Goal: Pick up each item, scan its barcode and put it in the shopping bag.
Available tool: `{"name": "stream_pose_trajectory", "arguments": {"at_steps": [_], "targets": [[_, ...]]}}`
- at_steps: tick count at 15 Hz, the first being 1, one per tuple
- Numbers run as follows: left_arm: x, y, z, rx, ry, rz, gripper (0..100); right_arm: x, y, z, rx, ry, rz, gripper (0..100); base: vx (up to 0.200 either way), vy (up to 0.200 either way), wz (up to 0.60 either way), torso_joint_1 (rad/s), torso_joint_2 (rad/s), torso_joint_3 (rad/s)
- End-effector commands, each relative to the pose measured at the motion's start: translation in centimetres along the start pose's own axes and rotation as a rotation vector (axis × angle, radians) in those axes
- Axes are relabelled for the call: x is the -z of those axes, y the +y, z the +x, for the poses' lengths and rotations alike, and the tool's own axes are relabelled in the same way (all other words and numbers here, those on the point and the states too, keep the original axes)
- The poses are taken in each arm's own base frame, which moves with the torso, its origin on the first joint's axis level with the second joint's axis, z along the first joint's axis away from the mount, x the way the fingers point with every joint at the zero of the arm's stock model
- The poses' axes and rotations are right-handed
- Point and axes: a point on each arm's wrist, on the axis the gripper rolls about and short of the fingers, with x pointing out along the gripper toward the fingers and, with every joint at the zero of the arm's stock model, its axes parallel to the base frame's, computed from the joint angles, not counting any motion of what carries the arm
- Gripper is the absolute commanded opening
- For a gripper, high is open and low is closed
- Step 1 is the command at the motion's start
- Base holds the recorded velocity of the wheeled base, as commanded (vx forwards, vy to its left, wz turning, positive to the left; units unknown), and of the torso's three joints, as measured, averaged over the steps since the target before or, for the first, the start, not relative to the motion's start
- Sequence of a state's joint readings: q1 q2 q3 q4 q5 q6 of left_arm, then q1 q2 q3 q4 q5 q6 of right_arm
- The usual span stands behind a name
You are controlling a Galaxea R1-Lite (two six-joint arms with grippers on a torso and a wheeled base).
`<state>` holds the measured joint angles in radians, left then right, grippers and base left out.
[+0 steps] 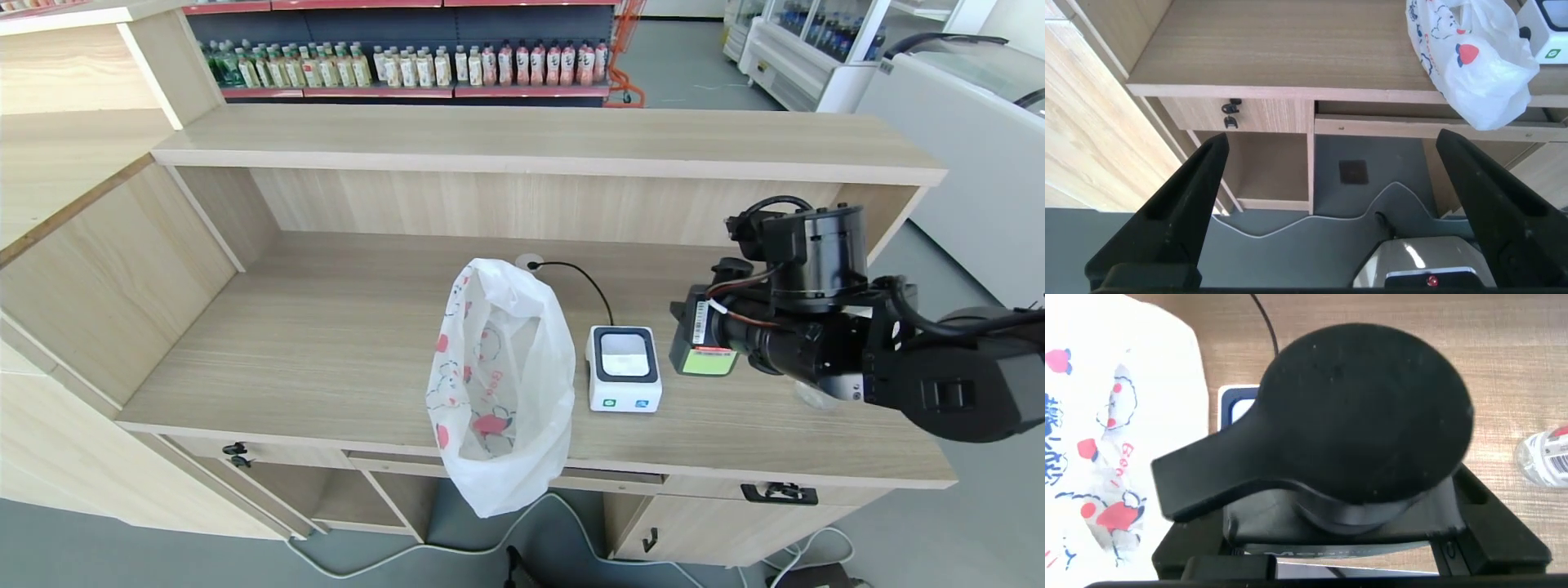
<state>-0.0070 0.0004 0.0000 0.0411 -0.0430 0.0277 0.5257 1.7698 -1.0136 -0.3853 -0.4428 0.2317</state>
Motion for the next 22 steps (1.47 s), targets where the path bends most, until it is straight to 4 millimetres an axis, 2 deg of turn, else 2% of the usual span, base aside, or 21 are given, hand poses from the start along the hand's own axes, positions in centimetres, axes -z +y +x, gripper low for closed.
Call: {"name": "stream_pose_trajectory", "arguments": {"at_steps": [1,10,12,16,22], "targets": [[0.0,0.0,0.0,0.001,0.0,0.0,100,1.1,0.3,1.0,0.007,0.035,-0.015,0,0.0,0.0,0.0,0.0,0.0,0.0],[0.0,0.0,0.0,0.001,0.0,0.0,100,2.4,1.5,2.6,0.019,0.061,-0.013,0,0.0,0.0,0.0,0.0,0.0,0.0],[0.0,0.0,0.0,0.001,0.0,0.0,100,1.9,2.0,3.2,0.023,0.044,0.012,0,0.0,0.0,0.0,0.0,0.0,0.0],[0.0,0.0,0.0,0.001,0.0,0.0,100,2.6,3.2,3.4,-0.005,0.059,0.007,0,0.0,0.0,0.0,0.0,0.0,0.0],[0.0,0.0,0.0,0.001,0.0,0.0,100,3.1,4.5,5.3,-0.007,0.061,0.009,0,0.0,0.0,0.0,0.0,0.0,0.0]]}}
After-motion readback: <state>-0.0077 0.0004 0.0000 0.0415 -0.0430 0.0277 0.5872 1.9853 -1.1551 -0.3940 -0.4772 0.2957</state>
